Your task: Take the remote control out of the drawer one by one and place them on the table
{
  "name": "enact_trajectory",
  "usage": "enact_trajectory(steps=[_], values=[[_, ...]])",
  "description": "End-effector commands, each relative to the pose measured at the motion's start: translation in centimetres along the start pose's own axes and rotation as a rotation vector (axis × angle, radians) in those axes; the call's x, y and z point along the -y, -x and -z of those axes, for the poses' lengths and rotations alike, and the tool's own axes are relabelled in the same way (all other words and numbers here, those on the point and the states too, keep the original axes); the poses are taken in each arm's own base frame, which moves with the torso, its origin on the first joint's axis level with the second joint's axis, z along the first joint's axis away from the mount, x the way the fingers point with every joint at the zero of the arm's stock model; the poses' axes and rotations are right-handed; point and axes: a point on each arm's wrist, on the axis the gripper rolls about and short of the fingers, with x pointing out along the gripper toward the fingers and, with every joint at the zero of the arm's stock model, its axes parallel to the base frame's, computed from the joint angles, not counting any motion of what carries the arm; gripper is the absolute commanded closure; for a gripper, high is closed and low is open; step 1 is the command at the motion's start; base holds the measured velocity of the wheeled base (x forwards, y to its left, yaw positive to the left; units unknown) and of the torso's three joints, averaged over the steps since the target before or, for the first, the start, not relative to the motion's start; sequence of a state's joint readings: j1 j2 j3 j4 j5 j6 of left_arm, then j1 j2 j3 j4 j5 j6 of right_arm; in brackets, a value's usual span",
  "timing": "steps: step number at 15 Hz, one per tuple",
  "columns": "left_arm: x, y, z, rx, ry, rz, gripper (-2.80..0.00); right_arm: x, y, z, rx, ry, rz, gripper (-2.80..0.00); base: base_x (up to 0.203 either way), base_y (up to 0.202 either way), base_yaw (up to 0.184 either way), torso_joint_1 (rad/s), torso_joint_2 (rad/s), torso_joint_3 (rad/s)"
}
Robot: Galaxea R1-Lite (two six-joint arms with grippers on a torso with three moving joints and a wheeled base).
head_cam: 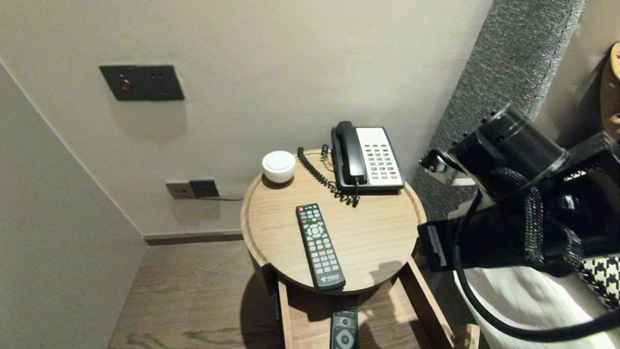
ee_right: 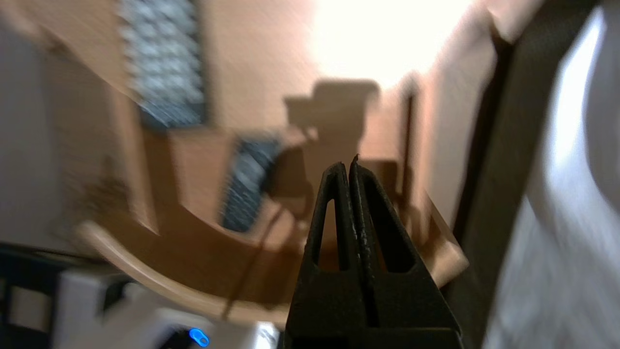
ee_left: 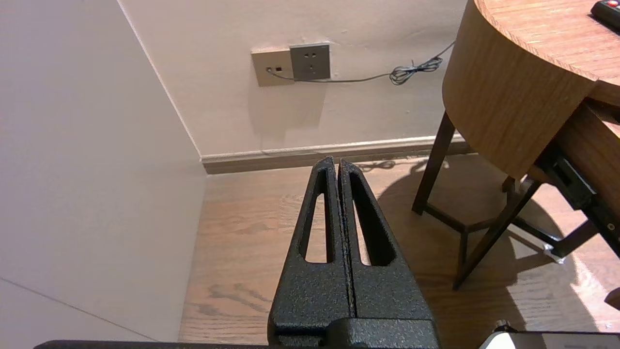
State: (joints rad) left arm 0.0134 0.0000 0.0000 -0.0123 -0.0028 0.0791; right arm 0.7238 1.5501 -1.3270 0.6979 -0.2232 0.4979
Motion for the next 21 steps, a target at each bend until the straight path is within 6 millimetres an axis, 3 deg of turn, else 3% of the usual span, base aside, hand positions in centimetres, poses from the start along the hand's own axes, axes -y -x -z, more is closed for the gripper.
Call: enact_trajectory(steps=[1, 4, 7, 8, 15, 21], values=[[0.0, 0.0, 0.0, 0.002, -0.001, -0.002, 0.00, 1.8, 0.5, 2.7, -0.029, -0.015, 0.024, 0.00, 0.000, 0.000, 0.000, 0.000, 0.00, 0.000], [0.0, 0.0, 0.0, 0.003, -0.001, -0.001, 0.00, 2.5, -1.8, 5.7, -0.051, -0.039, 0.018, 0.00, 0.000, 0.000, 0.000, 0.000, 0.00, 0.000], [0.0, 0.0, 0.0, 0.003, -0.001, -0.002, 0.00, 1.7, -4.0, 7.5, -0.029, -0.056, -0.069, 0.00, 0.000, 0.000, 0.000, 0.000, 0.00, 0.000], [0.0, 0.0, 0.0, 0.002, -0.001, 0.000, 0.00, 1.6, -4.6, 7.9, -0.026, -0.056, -0.082, -2.80, 0.000, 0.000, 0.000, 0.000, 0.00, 0.000], [0.0, 0.0, 0.0, 0.003, -0.001, -0.002, 0.00, -0.1, -10.6, 10.0, -0.066, -0.032, -0.158, -2.80, 0.000, 0.000, 0.000, 0.000, 0.00, 0.000], [0.0, 0.0, 0.0, 0.003, -0.001, -0.001, 0.00, -2.3, -13.4, 10.3, -0.044, 0.006, -0.167, -2.80, 0.000, 0.000, 0.000, 0.000, 0.00, 0.000]])
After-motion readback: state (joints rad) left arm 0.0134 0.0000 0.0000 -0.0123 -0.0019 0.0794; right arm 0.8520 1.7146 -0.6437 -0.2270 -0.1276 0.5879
